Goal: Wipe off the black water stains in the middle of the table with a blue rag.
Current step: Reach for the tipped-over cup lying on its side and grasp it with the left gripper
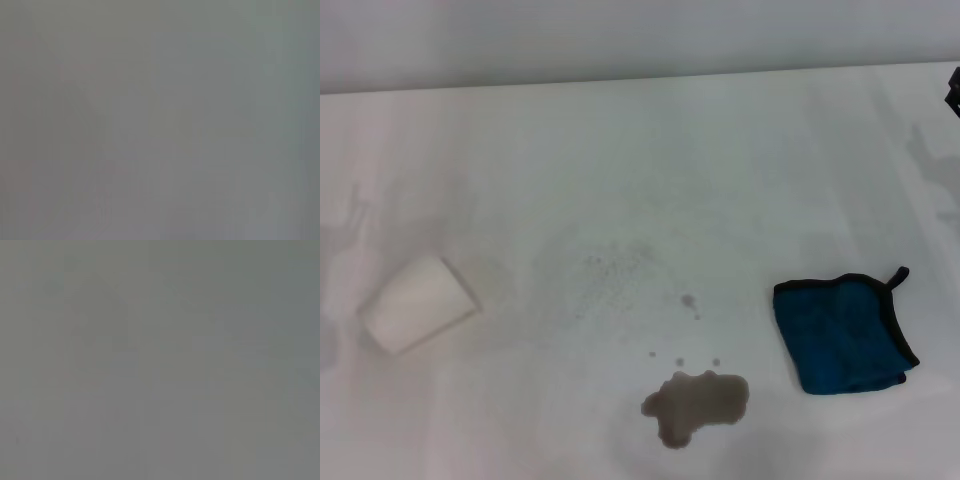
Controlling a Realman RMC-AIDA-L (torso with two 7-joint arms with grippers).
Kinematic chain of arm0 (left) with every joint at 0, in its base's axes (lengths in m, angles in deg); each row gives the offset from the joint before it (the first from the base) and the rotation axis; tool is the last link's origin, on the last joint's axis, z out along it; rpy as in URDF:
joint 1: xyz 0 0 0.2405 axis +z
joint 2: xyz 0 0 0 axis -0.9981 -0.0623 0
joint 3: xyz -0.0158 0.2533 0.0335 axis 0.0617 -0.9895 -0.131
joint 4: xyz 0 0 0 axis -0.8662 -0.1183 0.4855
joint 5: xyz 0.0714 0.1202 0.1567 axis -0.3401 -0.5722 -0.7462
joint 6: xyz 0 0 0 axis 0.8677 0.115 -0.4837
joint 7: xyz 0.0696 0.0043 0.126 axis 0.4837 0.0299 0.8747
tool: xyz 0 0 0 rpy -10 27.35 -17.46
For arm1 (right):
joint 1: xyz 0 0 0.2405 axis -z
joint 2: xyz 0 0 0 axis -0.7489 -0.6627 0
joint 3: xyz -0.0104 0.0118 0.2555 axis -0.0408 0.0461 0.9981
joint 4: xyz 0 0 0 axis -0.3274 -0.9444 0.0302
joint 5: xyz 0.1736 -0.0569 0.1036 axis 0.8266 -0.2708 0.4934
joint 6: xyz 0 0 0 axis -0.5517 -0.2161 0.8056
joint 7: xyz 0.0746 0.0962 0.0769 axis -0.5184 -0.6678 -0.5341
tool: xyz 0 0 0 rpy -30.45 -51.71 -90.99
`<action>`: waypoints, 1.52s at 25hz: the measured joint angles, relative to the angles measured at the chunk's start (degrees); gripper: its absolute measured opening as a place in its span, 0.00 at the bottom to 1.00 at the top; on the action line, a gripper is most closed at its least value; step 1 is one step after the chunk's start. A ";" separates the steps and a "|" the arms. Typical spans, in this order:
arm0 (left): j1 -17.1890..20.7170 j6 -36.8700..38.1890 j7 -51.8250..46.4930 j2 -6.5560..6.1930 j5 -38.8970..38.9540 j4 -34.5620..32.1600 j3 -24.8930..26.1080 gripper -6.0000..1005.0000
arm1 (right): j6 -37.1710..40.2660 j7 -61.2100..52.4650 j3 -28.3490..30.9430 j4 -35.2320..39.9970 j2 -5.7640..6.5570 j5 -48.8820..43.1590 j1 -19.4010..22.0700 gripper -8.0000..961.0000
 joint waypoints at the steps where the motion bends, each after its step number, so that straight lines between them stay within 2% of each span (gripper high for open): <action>1: 0.18 0.22 -0.01 0.00 -0.07 0.04 -0.01 0.88 | -0.02 -0.03 0.06 -0.18 -0.03 -0.01 0.24 0.91; 8: 1.39 3.07 -0.16 0.03 -0.15 0.21 0.01 0.88 | -0.78 -0.08 0.13 -0.81 -0.09 0.07 2.13 0.91; 16: -0.09 1.59 -0.35 -0.29 -0.14 0.26 0.31 0.88 | -0.85 -0.08 0.32 -1.35 -0.04 0.50 2.57 0.91; 21: -1.25 -0.40 -7.45 -0.79 -1.34 1.64 -0.31 0.88 | -0.90 -0.07 0.31 -1.35 -0.01 0.51 2.53 0.91; 24: -2.72 -2.35 -15.78 -0.88 -4.99 6.27 -0.49 0.87 | -0.69 -0.07 0.30 -1.34 0.06 0.50 2.43 0.91; 30: -6.90 -4.19 -34.38 -0.89 -17.33 19.57 -0.82 0.87 | 0.67 0.01 0.22 -1.13 0.10 0.28 1.99 0.91; 35: -11.35 -5.86 -51.40 -0.90 -26.02 31.51 -4.58 0.87 | 0.97 0.10 0.01 -1.18 0.07 0.15 1.40 0.91; 38: -14.32 -4.69 -60.27 -0.94 -33.87 38.44 -4.57 0.87 | 1.04 0.01 0.05 -1.31 -0.02 0.08 1.30 0.91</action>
